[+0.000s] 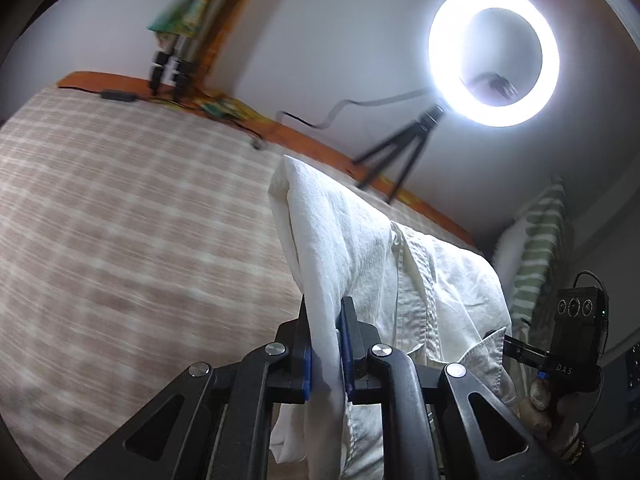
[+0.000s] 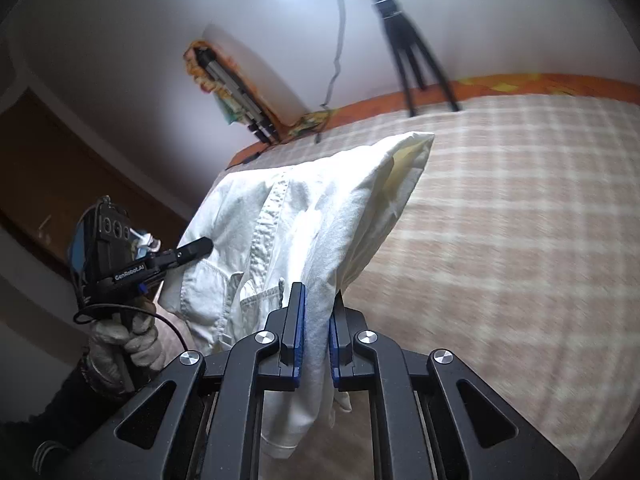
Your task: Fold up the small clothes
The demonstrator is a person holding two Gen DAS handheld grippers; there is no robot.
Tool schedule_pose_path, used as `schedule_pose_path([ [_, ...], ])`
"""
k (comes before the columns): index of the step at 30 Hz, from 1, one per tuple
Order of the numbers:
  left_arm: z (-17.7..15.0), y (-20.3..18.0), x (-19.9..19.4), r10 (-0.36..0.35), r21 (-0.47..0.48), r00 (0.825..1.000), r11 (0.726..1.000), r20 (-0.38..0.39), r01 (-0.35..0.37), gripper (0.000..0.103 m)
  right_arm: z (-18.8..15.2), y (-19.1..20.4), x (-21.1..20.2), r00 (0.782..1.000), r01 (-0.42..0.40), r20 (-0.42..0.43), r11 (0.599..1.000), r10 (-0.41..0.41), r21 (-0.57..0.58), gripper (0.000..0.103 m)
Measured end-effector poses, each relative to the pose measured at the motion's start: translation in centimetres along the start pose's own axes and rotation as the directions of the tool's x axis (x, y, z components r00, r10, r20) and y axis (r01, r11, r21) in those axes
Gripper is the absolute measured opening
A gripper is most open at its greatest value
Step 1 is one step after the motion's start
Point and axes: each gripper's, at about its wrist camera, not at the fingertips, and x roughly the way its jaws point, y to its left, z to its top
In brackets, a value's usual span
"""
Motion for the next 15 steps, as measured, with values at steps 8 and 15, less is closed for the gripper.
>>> schedule_pose_path([
  [8,4.8,7.7,-2.6,0.109,-0.035,0.992,0.994,0.064,-0.106,0.008,4.8,5.7,9.2,0.997,-0.061,-0.044,0.996,0.058,-0.070,0.008],
  [15,9.8,12.9,-3.4,0.201,-0.046,0.972,0.979,0.118,-0.197,0.008,8.2,9.3,15.8,0.996,-0.084,-0.044,0.991,0.080,-0.108,0.008],
])
